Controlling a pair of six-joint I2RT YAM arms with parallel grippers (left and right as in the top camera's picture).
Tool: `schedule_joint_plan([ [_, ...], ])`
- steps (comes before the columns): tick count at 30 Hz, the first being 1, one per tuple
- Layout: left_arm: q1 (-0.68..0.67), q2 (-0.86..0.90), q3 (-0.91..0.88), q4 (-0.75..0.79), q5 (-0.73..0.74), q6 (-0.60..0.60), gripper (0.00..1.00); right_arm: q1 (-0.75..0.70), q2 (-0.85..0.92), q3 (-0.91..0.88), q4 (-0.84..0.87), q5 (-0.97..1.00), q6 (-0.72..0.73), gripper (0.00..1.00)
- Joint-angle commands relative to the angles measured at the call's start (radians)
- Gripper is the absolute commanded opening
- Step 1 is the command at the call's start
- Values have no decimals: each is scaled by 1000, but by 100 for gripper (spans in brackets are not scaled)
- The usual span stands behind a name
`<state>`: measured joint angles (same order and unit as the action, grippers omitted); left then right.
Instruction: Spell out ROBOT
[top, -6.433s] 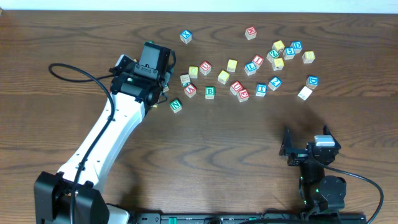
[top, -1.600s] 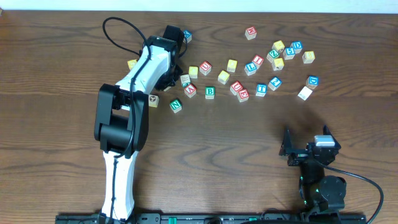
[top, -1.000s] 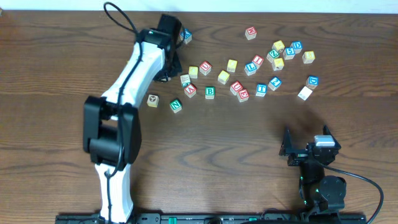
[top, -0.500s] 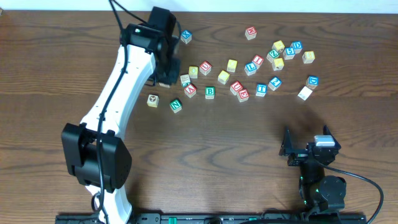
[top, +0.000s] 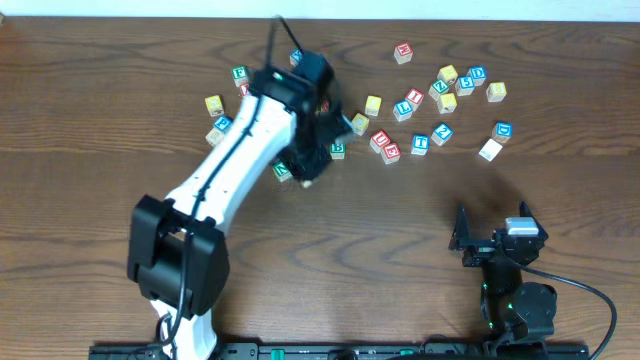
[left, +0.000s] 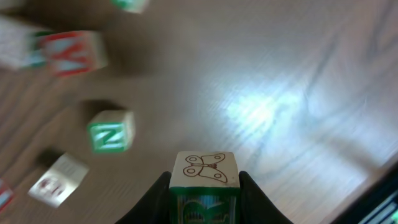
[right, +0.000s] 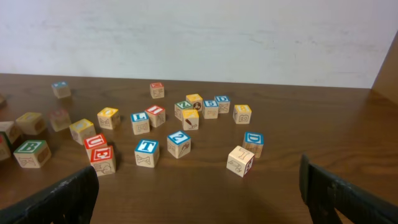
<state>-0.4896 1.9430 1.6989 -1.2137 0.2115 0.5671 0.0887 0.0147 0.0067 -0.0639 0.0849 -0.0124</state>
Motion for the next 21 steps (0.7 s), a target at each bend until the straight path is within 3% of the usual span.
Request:
schedule_joint_plan([
  [1, -33, -9, -76, 14, 47, 201, 7, -6, -3, -1, -4, -2, -11, 99],
  [18, -53, -9, -298, 266, 44, 299, 7, -6, -3, -1, -4, -2, -11, 99],
  [21, -53, -9, -317, 267, 43, 360, 7, -6, -3, -1, -4, -2, -11, 99],
])
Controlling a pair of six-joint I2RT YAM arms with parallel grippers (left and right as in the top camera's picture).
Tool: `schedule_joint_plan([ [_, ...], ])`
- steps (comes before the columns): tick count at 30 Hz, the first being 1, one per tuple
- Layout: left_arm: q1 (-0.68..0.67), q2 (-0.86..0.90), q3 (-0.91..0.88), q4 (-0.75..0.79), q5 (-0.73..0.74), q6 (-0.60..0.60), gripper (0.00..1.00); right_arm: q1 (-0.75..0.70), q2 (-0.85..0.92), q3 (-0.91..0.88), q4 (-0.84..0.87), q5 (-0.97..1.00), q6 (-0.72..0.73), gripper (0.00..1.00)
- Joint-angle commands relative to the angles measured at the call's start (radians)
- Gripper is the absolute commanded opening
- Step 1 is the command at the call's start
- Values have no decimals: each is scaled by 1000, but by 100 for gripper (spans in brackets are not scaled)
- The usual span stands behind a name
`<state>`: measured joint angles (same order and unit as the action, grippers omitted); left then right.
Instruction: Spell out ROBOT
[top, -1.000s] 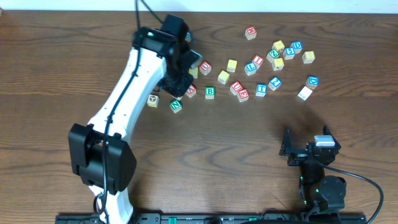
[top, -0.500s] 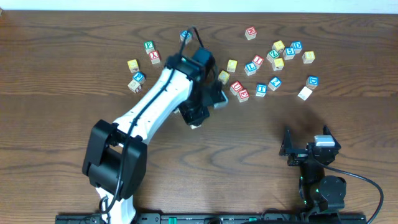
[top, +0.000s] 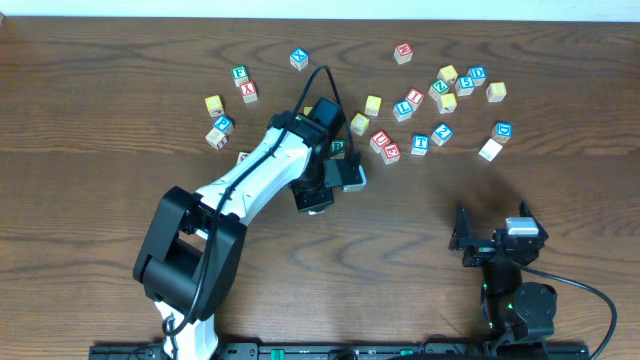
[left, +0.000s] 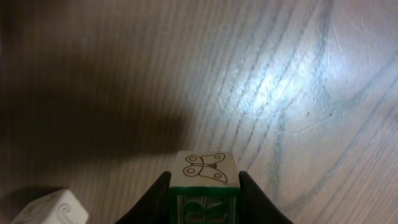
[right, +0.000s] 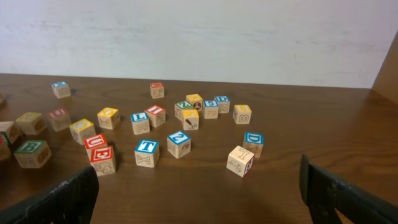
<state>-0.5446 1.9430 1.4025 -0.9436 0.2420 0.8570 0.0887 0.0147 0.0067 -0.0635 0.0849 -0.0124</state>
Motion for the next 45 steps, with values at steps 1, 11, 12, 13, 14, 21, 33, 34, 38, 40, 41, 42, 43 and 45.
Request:
schedule_joint_plan([
  [1, 3, -9, -26, -3, 12, 86, 8, -6, -3, -1, -4, -2, -11, 99],
  [11, 31, -7, -82, 33, 12, 207, 7, -6, -3, -1, -4, -2, -11, 99],
  [12, 37, -7, -86, 39, 12, 213, 7, -6, -3, -1, -4, -2, -11, 99],
  [13, 46, -7, -90, 48, 12, 213, 7, -6, -3, -1, -4, -2, -11, 99],
  [14, 56, -7, -94, 60, 12, 213, 7, -6, -3, -1, -4, -2, -11, 99],
  [21, 122, -6, -129, 103, 13, 214, 7, -6, -3, -1, -4, -2, -11, 99],
  [33, 129, -2, -139, 119, 13, 228, 7, -6, -3, -1, -4, -2, -11, 99],
  [34, 129, -2, -141, 119, 13, 228, 7, -6, -3, -1, -4, -2, -11, 99],
  [38, 128, -2, -162, 121, 37, 259, 7, -6, -3, -1, -4, -2, -11, 99],
  [40, 128, -2, -179, 140, 42, 261, 7, -6, -3, -1, -4, -2, -11, 99],
  [41, 128, -2, -201, 169, 42, 261, 7, -6, -3, -1, -4, -2, -11, 99],
  [42, 128, -2, -208, 178, 42, 261, 7, -6, -3, -1, -4, -2, -11, 99],
  [43, 128, -2, -211, 180, 42, 261, 7, -6, -3, -1, -4, -2, -11, 99],
  [45, 128, -2, -211, 181, 42, 261, 7, -6, -3, -1, -4, -2, -11, 99],
])
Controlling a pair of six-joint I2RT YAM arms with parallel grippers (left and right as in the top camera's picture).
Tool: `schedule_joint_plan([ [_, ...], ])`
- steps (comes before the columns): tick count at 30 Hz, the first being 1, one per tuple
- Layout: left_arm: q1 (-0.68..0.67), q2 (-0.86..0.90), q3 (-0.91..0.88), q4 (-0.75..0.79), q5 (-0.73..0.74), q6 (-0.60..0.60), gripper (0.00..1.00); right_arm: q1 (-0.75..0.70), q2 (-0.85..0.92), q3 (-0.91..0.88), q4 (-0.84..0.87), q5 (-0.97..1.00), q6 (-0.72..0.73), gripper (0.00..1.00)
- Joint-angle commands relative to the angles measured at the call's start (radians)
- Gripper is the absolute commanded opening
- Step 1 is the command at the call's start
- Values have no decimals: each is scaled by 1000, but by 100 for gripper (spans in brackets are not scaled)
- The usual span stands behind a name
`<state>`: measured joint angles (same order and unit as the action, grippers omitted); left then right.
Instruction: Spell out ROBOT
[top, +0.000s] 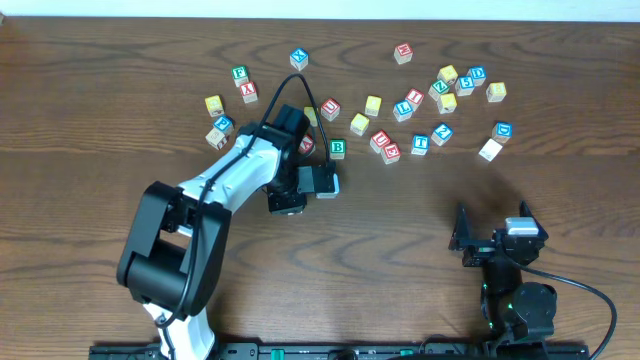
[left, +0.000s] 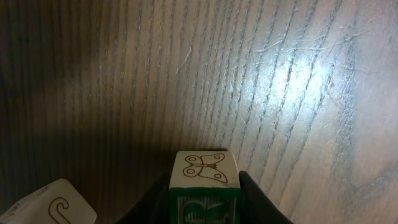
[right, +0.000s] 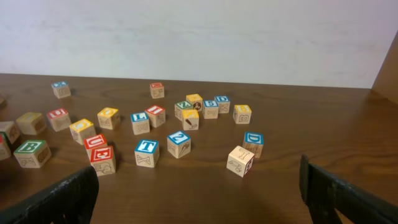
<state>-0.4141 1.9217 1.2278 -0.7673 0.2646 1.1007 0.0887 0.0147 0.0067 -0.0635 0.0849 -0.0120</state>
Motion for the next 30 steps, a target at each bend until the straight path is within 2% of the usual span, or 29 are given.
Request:
schedule_joint_plan([
  [1, -2, 20, -36, 7, 19, 17, 7, -6, -3, -1, -4, -2, -12, 99],
  [3, -2, 20, -36, 7, 19, 17, 7, -6, -3, -1, -4, -2, -11, 99],
  [5, -2, 20, -36, 10, 19, 17, 12, -6, -3, -1, -4, -2, -12, 99],
  [7, -2, 20, -36, 11, 19, 16, 38, -6, -3, -1, -4, -2, -12, 99],
  [8, -2, 19, -36, 11, 19, 16, 47, -6, -3, -1, -4, -2, -11, 99],
  [9, -2, 19, -36, 11, 19, 16, 50, -6, -3, -1, -4, -2, -12, 99],
  [16, -2, 19, -35, 14, 19, 13, 56, -6, -3, -1, -4, -2, -11, 99],
  [22, -2, 18, -35, 23, 19, 11, 71, -6, -3, -1, -4, -2, -12, 99],
  [30, -2, -7, -27, 37, 19, -6, 73, -6, -3, -1, -4, -2, -12, 99],
])
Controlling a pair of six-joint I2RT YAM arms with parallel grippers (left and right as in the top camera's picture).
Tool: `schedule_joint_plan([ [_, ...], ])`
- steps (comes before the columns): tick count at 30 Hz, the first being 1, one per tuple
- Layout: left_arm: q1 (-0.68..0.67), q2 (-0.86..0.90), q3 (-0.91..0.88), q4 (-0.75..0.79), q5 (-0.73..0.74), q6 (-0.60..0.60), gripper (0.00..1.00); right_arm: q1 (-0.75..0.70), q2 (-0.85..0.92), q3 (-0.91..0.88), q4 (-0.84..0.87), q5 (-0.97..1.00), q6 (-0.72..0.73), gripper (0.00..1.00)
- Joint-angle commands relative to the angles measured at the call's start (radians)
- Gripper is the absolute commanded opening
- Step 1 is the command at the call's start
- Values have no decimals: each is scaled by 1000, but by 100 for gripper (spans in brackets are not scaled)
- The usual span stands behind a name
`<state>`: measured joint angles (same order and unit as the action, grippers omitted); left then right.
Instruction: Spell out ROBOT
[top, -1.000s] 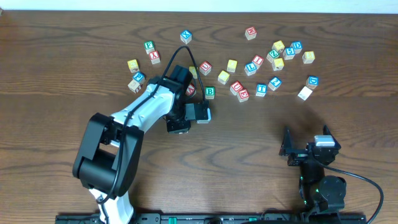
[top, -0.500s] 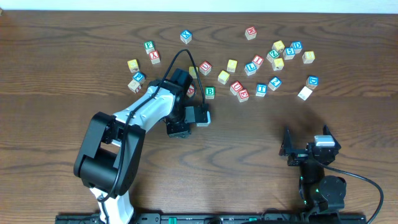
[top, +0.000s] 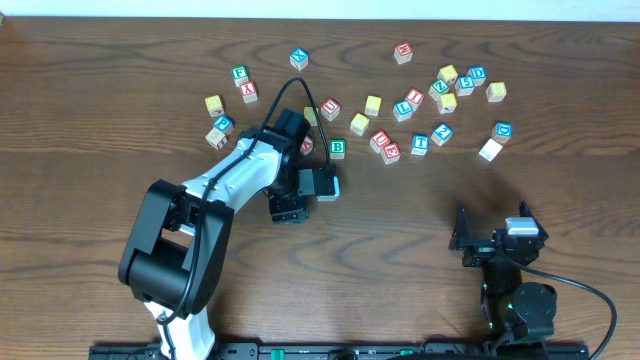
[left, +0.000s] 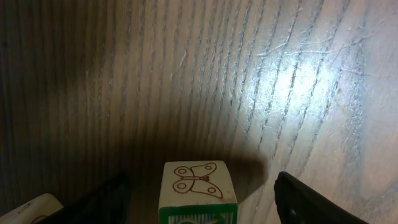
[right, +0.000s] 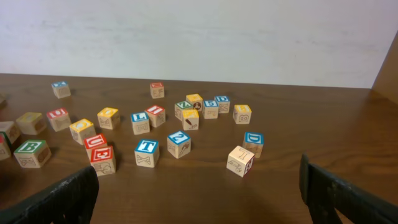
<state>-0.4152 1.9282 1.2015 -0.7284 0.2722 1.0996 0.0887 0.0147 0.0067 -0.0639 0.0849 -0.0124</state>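
A wooden block with a butterfly on top and a green-printed side (left: 196, 190) stands on the brown table, free between the widely parted fingers (left: 93, 202) of my left gripper (left: 198, 211). From overhead the open left gripper (top: 290, 205) hides this block, just below the left cluster of letter blocks. Other letter blocks lie scattered at the back, among them a green B (top: 338, 149) and a blue T (top: 420, 143). My right gripper (top: 495, 240) rests open at the front right, empty, facing the blocks (right: 199, 208).
A pale block (left: 28, 213) lies just to the left of the left gripper. Red blocks (right: 99, 152), a blue 2 (right: 178, 143) and a tilted pale block (right: 240, 160) sit ahead of the right gripper. A white wall (right: 199, 37) bounds the table's far side.
My left gripper has opened; its fingers now stand wide apart and the butterfly block sits on the table between them. The arm has barely shifted. The right arm is unchanged.
My left gripper held the butterfly block above the scattered blocks at the back. Then it was over bare wood nearer the middle, still shut on it. Later it was low over the table further left, and now the block stands released there.
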Motion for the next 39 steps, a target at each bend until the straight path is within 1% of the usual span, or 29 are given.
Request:
schedule_joint_plan([
  [1, -1, -19, 1, -2, 12, -5, 74, -6, -3, -1, -4, -2, -11, 99],
  [8, -1, -123, 14, 13, 16, -23, 74, -6, -3, -1, -4, -2, -11, 99],
  [9, -1, -141, 14, 13, 18, -24, 80, -6, -3, -1, -4, -2, -11, 99],
  [10, -1, -181, 14, 13, 27, -24, 95, -6, -3, -1, -4, -2, -11, 99],
  [11, -1, -204, 14, 16, 32, -24, 98, -6, -3, -1, -4, -2, -11, 99],
  [15, -1, -296, 14, 26, 34, -26, 96, -6, -3, -1, -4, -2, -11, 99],
  [19, -1, -383, 14, 51, 34, -106, 97, -6, -3, -1, -4, -2, -11, 99],
  [22, -1, -442, 14, 84, 32, -224, 98, -6, -3, -1, -4, -2, -11, 99],
  [23, -1, -460, 14, 93, 32, -276, 99, -6, -3, -1, -4, -2, -11, 99],
  [25, -1, -489, 14, 111, 30, -385, 98, -6, -3, -1, -4, -2, -11, 99],
  [27, 0, -514, 14, 135, 21, -538, 98, -6, -3, -1, -4, -2, -11, 99],
  [29, 0, -529, 14, 148, -28, -699, 98, -6, -3, -1, -4, -2, -11, 99],
  [33, 0, -544, 14, 148, -247, -1093, 98, -6, -3, -1, -4, -2, -11, 99],
  [34, 0, -544, 14, 141, -275, -1152, 98, -6, -3, -1, -4, -2, -11, 99],
  [36, 0, -544, 14, 132, -288, -1208, 98, -6, -3, -1, -4, -2, -11, 99],
  [39, -2, -544, 14, 131, -277, -1210, 98, -6, -3, -1, -4, -2, -11, 99],
])
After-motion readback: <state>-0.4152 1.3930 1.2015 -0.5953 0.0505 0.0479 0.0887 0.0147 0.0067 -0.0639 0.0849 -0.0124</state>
